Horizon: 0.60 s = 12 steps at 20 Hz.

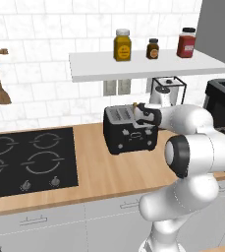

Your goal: Start the toaster. Once the lever pops up, take the bread to the plate on the dining counter.

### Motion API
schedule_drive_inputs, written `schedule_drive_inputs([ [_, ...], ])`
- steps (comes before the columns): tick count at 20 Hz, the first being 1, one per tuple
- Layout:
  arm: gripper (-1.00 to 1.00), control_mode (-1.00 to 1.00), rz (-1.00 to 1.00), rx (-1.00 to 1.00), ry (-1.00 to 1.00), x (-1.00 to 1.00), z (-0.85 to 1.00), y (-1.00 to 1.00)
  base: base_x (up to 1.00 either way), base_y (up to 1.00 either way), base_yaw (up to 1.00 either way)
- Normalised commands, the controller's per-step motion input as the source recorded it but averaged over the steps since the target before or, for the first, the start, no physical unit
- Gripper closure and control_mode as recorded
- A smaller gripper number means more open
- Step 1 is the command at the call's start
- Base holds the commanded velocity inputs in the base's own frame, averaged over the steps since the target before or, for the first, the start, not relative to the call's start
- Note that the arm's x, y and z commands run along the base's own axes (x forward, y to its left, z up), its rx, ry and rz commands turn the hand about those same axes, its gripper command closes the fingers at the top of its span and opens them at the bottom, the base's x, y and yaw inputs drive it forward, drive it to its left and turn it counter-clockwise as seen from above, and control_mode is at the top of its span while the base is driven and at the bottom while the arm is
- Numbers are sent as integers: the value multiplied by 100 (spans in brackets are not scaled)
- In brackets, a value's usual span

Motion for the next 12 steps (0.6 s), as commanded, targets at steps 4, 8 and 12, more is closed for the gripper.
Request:
schedule_drive_inputs([
  [4, 100, -100, 1, -1, 0, 0, -74, 4, 0, 0, 0],
  [8, 100, -100, 2, 0, -1, -10, -98, 2, 0, 0, 0],
  [12, 100, -100, 1, 0, 0, -20, -100, 6, 0, 0, 0],
])
